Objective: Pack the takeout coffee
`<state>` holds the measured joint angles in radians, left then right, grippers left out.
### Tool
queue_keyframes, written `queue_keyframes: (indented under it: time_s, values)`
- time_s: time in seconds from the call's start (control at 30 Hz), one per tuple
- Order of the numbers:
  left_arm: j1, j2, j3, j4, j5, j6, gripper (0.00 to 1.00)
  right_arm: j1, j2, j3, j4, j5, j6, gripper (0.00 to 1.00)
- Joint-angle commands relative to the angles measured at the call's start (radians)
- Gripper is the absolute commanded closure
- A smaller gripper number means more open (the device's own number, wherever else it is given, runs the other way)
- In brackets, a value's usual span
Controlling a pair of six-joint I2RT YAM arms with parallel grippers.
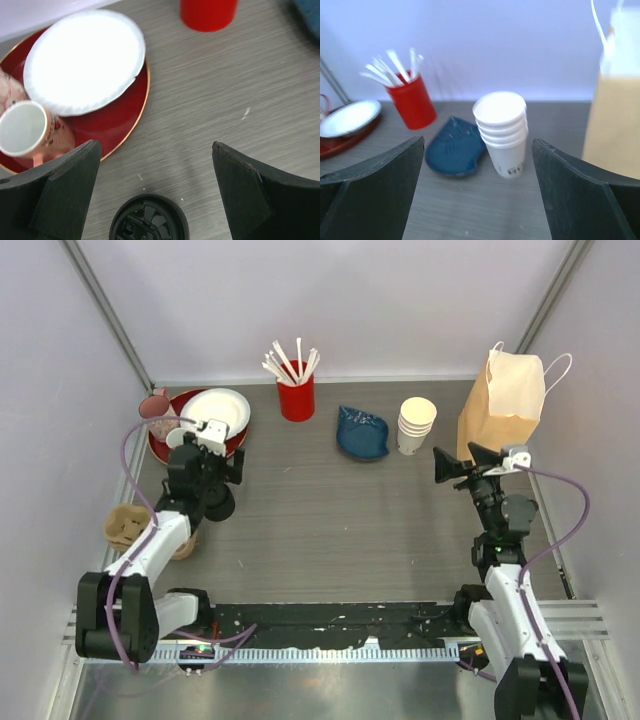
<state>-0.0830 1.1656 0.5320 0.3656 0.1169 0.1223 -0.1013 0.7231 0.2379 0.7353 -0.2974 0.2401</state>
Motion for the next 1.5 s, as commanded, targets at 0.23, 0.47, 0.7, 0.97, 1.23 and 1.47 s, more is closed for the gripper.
queue_keyframes:
  time_s: [0.23, 0.47, 0.7, 0.97, 1.23, 1.47]
  values:
    - [0.002, -0.055, 0.600, -1.028, 0.305, 0.016, 0.00, 0.228, 0.261, 0.810, -0.877, 0.108, -0.123, 0.20]
    - [0.000, 0.000, 0.760, -1.140, 0.363, -0.067, 0.00, 0.367, 0.690, 1.224, -1.243, 0.288, -0.243, 0.21]
    - [-0.003, 0.048, 0.770, -1.123, 0.382, -0.069, 0.00, 0.374, 0.973, 1.457, -1.447, 0.395, -0.314, 0.32]
    - [-0.020, 0.128, 0.816, -1.110, 0.376, -0.070, 0.00, 0.373, 1.104, 1.545, -1.459, 0.406, -0.364, 0.47]
    - [-0.035, 0.181, 0.839, -1.102, 0.336, -0.067, 0.00, 0.374, 1.168, 1.566, -1.455, 0.472, -0.394, 0.67]
    - [-0.054, 0.201, 0.850, -1.103, 0.313, -0.061, 0.00, 0.374, 1.162, 1.566, -1.432, 0.440, -0.406, 0.85]
